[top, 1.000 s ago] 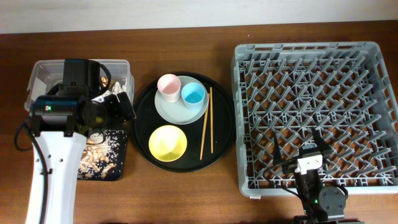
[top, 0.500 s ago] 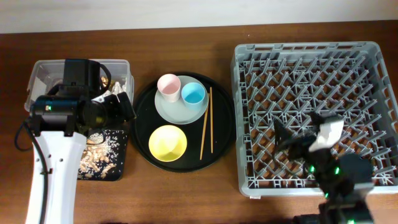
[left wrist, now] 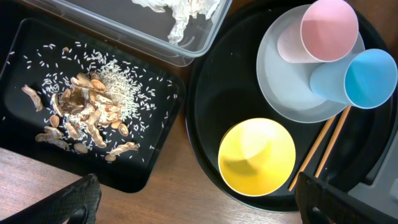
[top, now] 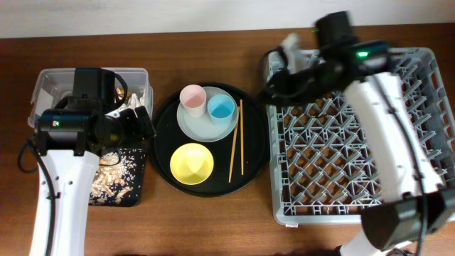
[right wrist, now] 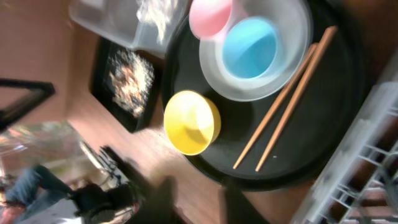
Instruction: Sort waste into correct bins and load items into the dishwasher rack
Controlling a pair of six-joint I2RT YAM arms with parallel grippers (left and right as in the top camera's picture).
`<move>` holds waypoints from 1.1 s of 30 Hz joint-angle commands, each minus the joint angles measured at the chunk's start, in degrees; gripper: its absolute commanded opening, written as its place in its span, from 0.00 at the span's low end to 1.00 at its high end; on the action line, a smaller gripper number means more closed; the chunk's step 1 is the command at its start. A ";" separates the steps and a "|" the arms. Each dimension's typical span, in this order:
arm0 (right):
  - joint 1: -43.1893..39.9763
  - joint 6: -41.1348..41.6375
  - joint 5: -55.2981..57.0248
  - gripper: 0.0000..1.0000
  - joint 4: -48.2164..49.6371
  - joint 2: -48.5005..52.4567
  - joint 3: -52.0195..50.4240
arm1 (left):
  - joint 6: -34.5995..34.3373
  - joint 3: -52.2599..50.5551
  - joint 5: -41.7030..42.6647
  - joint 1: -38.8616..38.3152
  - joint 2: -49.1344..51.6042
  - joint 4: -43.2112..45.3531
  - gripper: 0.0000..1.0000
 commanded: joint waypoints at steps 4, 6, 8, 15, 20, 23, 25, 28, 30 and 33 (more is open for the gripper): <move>18.10 0.02 25.07 0.06 6.43 6.03 0.92 | 0.09 0.46 -0.02 0.31 -0.02 0.13 0.99; 21.42 -0.04 27.74 0.19 10.14 8.33 0.92 | 0.07 0.46 -0.02 0.31 -0.02 0.13 0.99; 22.93 -0.04 27.74 0.21 12.63 10.34 0.92 | 0.09 0.46 -0.02 0.28 -0.02 0.13 0.99; 23.12 -2.19 28.15 0.23 21.05 17.90 0.92 | 0.09 0.46 -0.02 0.31 -0.02 0.13 0.99; 23.12 -6.10 32.46 0.23 23.63 20.41 0.76 | 0.09 0.46 -0.02 0.31 -0.02 0.13 0.99; 23.10 -6.12 34.88 0.28 24.50 20.44 0.76 | 0.09 0.46 -0.02 0.31 -0.02 0.13 0.99; 23.10 -6.27 35.74 0.29 24.50 20.46 0.74 | 0.07 0.46 -0.02 0.31 -0.02 0.13 0.99; 23.12 -6.25 38.03 0.29 24.44 20.65 0.70 | 0.09 0.46 -0.02 0.31 -0.02 0.13 0.99; 23.10 -6.27 38.03 0.29 24.28 20.65 0.70 | 0.07 0.46 -0.02 0.28 -0.02 0.13 0.99; 23.10 -6.27 38.05 0.29 25.07 20.68 -0.17 | 0.09 0.46 -0.02 0.31 -0.02 0.13 0.99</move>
